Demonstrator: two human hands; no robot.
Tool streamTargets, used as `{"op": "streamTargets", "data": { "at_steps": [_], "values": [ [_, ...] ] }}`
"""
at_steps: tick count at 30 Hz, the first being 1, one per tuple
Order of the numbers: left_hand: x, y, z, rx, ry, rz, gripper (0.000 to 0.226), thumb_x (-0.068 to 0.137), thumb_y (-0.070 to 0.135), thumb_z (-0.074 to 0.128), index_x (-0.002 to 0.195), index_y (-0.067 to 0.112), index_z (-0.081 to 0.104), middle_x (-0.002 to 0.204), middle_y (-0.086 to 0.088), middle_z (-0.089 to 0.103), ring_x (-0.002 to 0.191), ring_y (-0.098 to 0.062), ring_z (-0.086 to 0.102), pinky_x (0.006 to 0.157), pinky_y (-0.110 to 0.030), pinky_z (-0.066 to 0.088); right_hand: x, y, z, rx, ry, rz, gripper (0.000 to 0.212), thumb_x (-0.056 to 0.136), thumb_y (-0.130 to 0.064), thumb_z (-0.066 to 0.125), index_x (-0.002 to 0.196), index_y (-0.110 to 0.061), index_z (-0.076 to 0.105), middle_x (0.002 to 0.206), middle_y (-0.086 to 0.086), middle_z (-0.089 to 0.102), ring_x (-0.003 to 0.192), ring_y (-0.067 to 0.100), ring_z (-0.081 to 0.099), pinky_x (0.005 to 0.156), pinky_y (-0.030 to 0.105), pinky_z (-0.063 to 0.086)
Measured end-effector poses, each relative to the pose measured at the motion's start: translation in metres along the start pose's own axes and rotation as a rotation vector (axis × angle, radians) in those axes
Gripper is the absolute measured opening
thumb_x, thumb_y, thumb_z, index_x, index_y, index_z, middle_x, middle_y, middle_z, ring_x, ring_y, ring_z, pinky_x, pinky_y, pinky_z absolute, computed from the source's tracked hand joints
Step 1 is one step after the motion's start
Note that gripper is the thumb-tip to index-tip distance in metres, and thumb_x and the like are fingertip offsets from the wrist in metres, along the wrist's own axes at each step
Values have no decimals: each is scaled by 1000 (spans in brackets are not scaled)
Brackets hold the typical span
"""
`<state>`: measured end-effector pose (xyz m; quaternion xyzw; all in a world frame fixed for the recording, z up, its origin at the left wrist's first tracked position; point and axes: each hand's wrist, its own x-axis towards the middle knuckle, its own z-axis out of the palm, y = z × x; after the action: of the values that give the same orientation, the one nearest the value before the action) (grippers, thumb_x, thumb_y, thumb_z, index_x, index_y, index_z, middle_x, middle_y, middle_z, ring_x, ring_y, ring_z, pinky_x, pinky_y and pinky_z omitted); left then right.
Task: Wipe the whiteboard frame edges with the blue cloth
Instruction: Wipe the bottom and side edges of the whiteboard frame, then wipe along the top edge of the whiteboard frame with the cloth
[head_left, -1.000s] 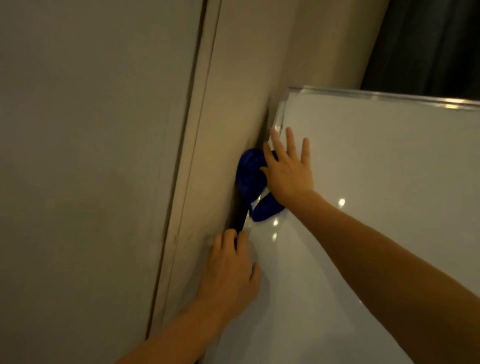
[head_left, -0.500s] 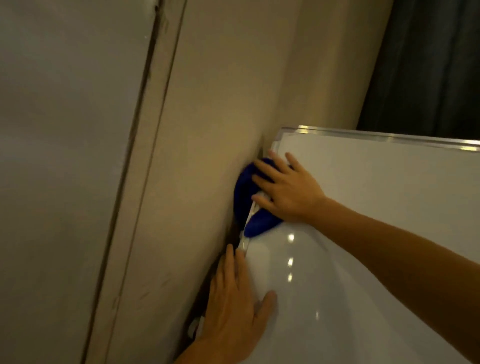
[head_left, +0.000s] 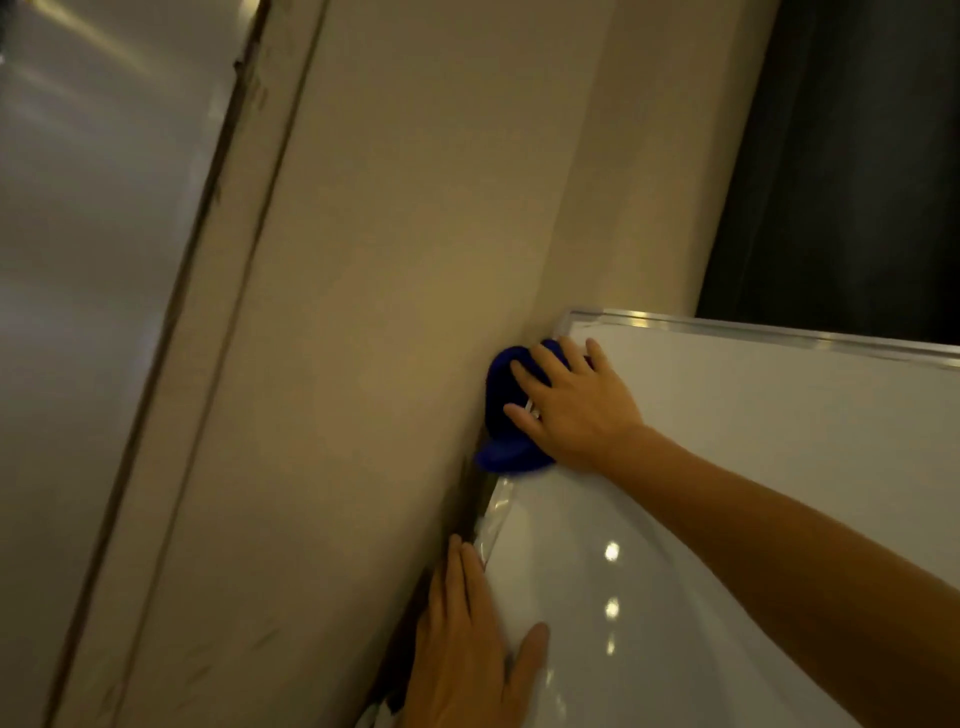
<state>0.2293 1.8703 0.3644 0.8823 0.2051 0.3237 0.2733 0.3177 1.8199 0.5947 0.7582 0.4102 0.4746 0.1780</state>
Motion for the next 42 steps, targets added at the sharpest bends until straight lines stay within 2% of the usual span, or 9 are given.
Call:
{"op": "streamTargets", "data": {
  "at_steps": [2,7,14,18,20,27,33,37,42],
  "values": [
    [5,5,3,3,31,-6,109,74,83,20,129,14,-43,157,1,-32,149,-20,-7,119,-35,7,-4,-16,7,34,14,1,78,93,-66,12,148,-16,35,155,12,31,144,39,17,116,56,13],
    [7,8,-1,80,223,80,102,78,78,9,152,11,-11,163,-7,-4,149,-20,4,118,-29,9,-49,-50,19,72,1,-491,70,95,-64,25,134,-15,57,137,10,53,134,37,36,112,52,22],
    [18,9,-7,33,198,31,100,63,89,-10,135,24,-37,161,0,-23,149,-19,-9,114,-30,-2,1,12,2,23,19,26,74,95,-65,16,153,-21,24,160,9,23,147,36,11,117,58,8],
    [26,15,-16,180,311,160,92,81,71,7,153,16,-5,164,-9,-1,150,-25,2,123,-37,6,-44,-44,14,47,76,-440,81,92,-66,14,139,-11,51,142,13,48,135,38,31,114,54,19],
    [29,18,-20,170,320,160,93,82,69,10,154,11,4,163,-13,4,150,-30,5,122,-44,11,-45,-39,10,-1,18,-516,79,93,-65,16,137,-11,53,140,11,50,135,36,32,115,54,19],
    [78,54,-45,149,342,174,101,75,82,-5,151,16,-15,163,-2,-15,149,-17,-10,119,-34,-4,37,69,-9,-90,99,70,75,97,-61,21,154,-13,19,159,12,22,149,35,6,118,57,6],
    [149,96,-78,233,380,449,95,81,73,4,154,13,-1,164,-7,-1,150,-22,-2,123,-40,6,29,60,0,-50,199,-162,56,102,-47,22,138,-18,52,143,5,46,137,31,33,113,48,23],
    [181,112,-94,169,405,483,91,86,70,9,153,12,-6,164,-6,-6,150,-23,-1,120,-39,9,31,102,-14,-134,211,-23,45,101,-40,33,137,-21,52,139,8,50,132,33,38,111,47,27],
    [215,161,-114,130,484,595,89,88,66,13,153,7,3,163,-13,4,149,-29,8,119,-42,14,3,122,-14,-66,271,197,31,94,-30,52,116,-15,67,119,8,63,112,30,52,91,41,45]
  ]
}}
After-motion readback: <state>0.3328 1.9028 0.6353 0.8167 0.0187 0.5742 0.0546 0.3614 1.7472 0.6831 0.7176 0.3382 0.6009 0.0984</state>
